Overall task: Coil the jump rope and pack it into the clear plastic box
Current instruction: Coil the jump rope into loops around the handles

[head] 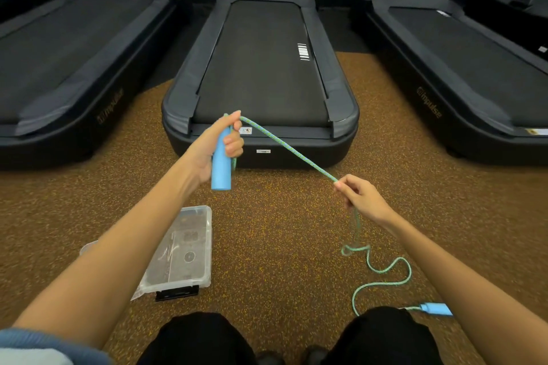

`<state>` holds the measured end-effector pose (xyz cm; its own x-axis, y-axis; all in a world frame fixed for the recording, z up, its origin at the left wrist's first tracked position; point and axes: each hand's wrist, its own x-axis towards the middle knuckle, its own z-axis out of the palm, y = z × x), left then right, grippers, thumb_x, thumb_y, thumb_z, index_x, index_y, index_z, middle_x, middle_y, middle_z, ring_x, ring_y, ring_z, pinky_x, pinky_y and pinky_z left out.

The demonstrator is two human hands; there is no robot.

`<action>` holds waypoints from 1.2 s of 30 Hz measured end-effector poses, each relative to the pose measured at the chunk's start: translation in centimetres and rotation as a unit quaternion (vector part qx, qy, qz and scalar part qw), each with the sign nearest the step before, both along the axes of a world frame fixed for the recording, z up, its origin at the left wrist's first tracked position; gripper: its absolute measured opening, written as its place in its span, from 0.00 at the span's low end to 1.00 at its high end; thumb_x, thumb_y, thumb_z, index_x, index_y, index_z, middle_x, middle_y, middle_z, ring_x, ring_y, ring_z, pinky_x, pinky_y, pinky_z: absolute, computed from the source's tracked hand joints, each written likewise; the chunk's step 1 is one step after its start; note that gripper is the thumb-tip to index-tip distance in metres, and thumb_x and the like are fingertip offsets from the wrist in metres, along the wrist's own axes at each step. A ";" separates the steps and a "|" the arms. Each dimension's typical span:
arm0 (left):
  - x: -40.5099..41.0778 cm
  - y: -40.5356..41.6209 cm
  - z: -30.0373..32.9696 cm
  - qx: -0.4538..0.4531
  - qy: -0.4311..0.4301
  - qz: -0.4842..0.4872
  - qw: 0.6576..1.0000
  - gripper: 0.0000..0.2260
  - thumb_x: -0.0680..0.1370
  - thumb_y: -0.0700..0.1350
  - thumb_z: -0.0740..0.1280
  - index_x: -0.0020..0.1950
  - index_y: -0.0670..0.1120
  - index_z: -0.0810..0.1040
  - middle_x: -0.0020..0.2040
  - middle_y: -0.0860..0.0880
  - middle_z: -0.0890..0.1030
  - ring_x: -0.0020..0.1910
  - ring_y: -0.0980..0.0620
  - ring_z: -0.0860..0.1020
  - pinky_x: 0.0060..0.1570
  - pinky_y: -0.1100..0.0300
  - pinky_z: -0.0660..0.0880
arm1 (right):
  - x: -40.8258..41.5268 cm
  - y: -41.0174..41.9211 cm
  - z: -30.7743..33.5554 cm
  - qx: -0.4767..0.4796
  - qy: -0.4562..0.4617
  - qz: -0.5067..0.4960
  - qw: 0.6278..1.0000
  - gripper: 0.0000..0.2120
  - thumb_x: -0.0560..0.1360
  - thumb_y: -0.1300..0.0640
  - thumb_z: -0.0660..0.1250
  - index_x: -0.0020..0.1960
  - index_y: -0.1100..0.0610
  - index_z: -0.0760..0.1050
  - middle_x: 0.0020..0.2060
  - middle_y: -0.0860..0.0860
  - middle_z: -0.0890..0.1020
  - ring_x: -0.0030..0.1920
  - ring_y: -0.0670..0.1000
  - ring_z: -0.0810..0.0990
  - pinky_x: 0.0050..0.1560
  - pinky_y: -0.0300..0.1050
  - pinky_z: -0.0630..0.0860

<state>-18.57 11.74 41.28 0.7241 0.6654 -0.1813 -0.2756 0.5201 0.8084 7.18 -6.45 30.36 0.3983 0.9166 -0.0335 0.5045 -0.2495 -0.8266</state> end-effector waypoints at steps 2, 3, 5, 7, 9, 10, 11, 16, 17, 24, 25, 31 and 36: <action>-0.2 0.4 0.4 -0.010 -0.004 0.028 1.000 0.15 0.80 0.49 0.61 0.34 0.47 0.69 0.19 0.55 0.64 0.17 0.59 0.63 0.19 0.69 0.61 | -0.5 -0.4 -0.3 -0.007 -0.002 0.007 1.000 0.09 0.79 0.54 0.63 0.43 0.58 0.76 0.27 0.49 0.73 0.27 0.47 0.72 0.30 0.39 0.70; -0.3 0.4 0.6 -0.018 -0.010 0.038 0.999 0.15 0.80 0.49 0.61 0.34 0.47 0.69 0.19 0.55 0.64 0.17 0.59 0.64 0.20 0.69 0.62 | -0.9 -0.6 -0.3 -0.008 -0.006 0.018 1.000 0.09 0.79 0.53 0.64 0.44 0.57 0.77 0.28 0.49 0.73 0.28 0.46 0.71 0.30 0.38 0.69; -0.4 0.6 1.0 -0.039 -0.030 0.055 0.997 0.15 0.80 0.50 0.61 0.34 0.48 0.69 0.19 0.55 0.65 0.18 0.60 0.65 0.20 0.70 0.63 | -1.9 -0.8 -0.4 -0.005 -0.035 0.033 0.999 0.09 0.78 0.51 0.65 0.44 0.54 0.80 0.28 0.48 0.74 0.28 0.43 0.68 0.30 0.37 0.65; -0.8 0.8 1.3 -0.066 -0.060 0.071 0.993 0.16 0.80 0.49 0.61 0.33 0.48 0.70 0.19 0.55 0.65 0.17 0.59 0.65 0.20 0.70 0.64 | -2.8 -1.1 -0.7 -0.005 -0.072 0.032 0.997 0.11 0.78 0.46 0.64 0.43 0.50 0.82 0.26 0.46 0.72 0.28 0.44 0.66 0.31 0.42 0.63; -1.4 1.3 1.4 -0.085 -0.089 0.087 0.989 0.15 0.80 0.48 0.61 0.33 0.47 0.70 0.19 0.55 0.65 0.17 0.59 0.65 0.20 0.71 0.63 | -3.1 -1.5 -1.1 -0.015 -0.084 0.028 0.996 0.14 0.78 0.44 0.62 0.42 0.48 0.82 0.24 0.46 0.70 0.27 0.44 0.66 0.31 0.43 0.62; -1.8 1.6 1.5 -0.088 -0.102 0.098 0.986 0.14 0.79 0.47 0.61 0.33 0.47 0.70 0.20 0.55 0.65 0.18 0.59 0.65 0.20 0.71 0.63 | -2.9 -1.9 -1.1 -0.019 -0.069 0.018 0.997 0.14 0.78 0.45 0.62 0.42 0.49 0.82 0.23 0.46 0.70 0.26 0.44 0.66 0.30 0.43 0.63; -2.3 1.9 1.6 -0.089 -0.113 0.111 0.983 0.14 0.79 0.46 0.61 0.34 0.47 0.70 0.20 0.55 0.65 0.18 0.59 0.65 0.20 0.71 0.64 | -2.7 -2.5 -1.1 -0.020 -0.048 0.004 0.999 0.14 0.79 0.46 0.62 0.41 0.49 0.82 0.22 0.46 0.69 0.26 0.45 0.66 0.30 0.42 0.64; -4.1 3.2 1.6 -0.033 -0.048 0.144 0.988 0.12 0.80 0.47 0.61 0.37 0.46 0.72 0.21 0.55 0.66 0.18 0.60 0.66 0.20 0.71 0.64 | -2.3 -5.0 -0.1 -0.048 -0.007 0.016 0.999 0.11 0.80 0.52 0.62 0.43 0.49 0.82 0.22 0.43 0.70 0.26 0.45 0.66 0.29 0.43 0.63; -4.2 2.9 1.5 -0.009 -0.015 0.132 0.991 0.11 0.80 0.48 0.61 0.39 0.46 0.73 0.21 0.55 0.67 0.18 0.60 0.66 0.20 0.71 0.64 | -2.8 -5.0 0.6 -0.051 -0.001 0.041 0.998 0.10 0.79 0.53 0.63 0.45 0.50 0.81 0.23 0.43 0.72 0.26 0.43 0.67 0.29 0.42 0.64; -3.4 0.8 2.4 0.029 0.075 0.115 0.990 0.07 0.78 0.46 0.65 0.45 0.43 0.79 0.25 0.53 0.72 0.22 0.58 0.72 0.25 0.69 0.73 | -7.8 -2.3 6.8 -0.002 0.004 0.118 0.993 0.10 0.81 0.59 0.60 0.59 0.51 0.77 0.38 0.46 0.80 0.33 0.43 0.72 0.32 0.35 0.67; -3.3 0.5 2.6 0.033 0.081 0.112 0.990 0.07 0.78 0.45 0.65 0.44 0.43 0.79 0.26 0.52 0.74 0.23 0.57 0.74 0.26 0.68 0.74 | -8.3 -1.8 7.5 0.009 -0.014 0.119 0.993 0.10 0.80 0.57 0.61 0.60 0.51 0.77 0.39 0.44 0.79 0.34 0.41 0.73 0.34 0.34 0.68; -2.3 -0.6 3.1 0.062 0.095 0.062 0.992 0.08 0.79 0.41 0.63 0.50 0.37 0.78 0.40 0.41 0.85 0.39 0.47 0.85 0.37 0.60 0.81 | -10.2 1.8 10.5 0.058 -0.114 0.133 0.983 0.06 0.77 0.54 0.67 0.51 0.53 0.81 0.44 0.44 0.82 0.46 0.40 0.78 0.47 0.33 0.70; -1.1 -1.0 2.9 0.087 0.099 0.037 0.991 0.09 0.79 0.40 0.61 0.53 0.36 0.78 0.53 0.35 0.82 0.53 0.40 0.82 0.53 0.52 0.80 | -10.9 3.7 12.8 0.049 -0.154 0.170 0.972 0.06 0.77 0.54 0.68 0.46 0.54 0.83 0.38 0.44 0.83 0.40 0.43 0.80 0.46 0.38 0.72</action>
<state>-19.71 10.78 44.15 0.6343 0.7486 -0.1930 -0.1347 0.3528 0.9260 -3.76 -2.76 43.18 0.0491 0.9900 0.1326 0.7711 0.0469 -0.6350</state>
